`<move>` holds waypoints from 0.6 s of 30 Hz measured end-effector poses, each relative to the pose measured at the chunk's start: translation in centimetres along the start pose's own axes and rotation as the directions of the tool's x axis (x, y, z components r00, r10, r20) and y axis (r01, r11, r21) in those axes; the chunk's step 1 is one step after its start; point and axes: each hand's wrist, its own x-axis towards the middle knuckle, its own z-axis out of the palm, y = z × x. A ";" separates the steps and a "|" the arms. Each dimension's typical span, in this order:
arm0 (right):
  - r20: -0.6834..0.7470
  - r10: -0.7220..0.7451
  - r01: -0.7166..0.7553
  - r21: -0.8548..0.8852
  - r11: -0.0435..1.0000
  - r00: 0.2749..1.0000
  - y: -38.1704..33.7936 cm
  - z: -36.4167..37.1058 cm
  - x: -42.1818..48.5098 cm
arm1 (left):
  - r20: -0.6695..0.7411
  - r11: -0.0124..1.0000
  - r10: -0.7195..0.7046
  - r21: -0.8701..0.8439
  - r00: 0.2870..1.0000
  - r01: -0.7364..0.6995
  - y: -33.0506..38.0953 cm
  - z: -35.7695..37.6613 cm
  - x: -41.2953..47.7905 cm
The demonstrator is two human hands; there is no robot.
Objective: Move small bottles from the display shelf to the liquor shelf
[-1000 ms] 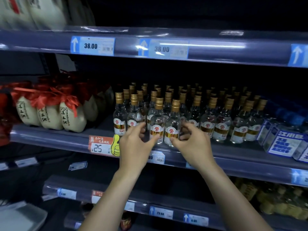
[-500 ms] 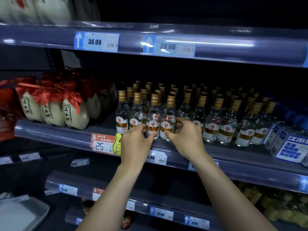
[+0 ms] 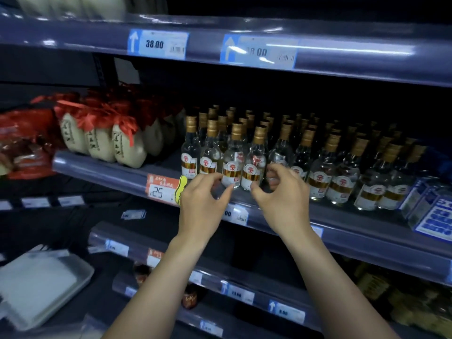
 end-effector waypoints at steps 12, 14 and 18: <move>0.395 -0.267 0.166 0.272 0.948 0.879 -2.3 7.8 -14.8 | 0.186 0.856 -0.481 0.312 0.857 0.412 -4.4 -11.3 -14.6; 0.514 -0.283 0.163 0.266 0.950 0.810 -3.2 10.3 -18.5 | 0.190 0.784 -0.594 0.356 0.782 0.508 -6.2 -15.1 -18.3; 0.761 -0.341 0.234 0.251 0.939 0.552 -7.1 14.7 -27.2 | 0.161 0.635 -0.755 0.422 0.636 0.647 -9.3 -25.2 -26.5</move>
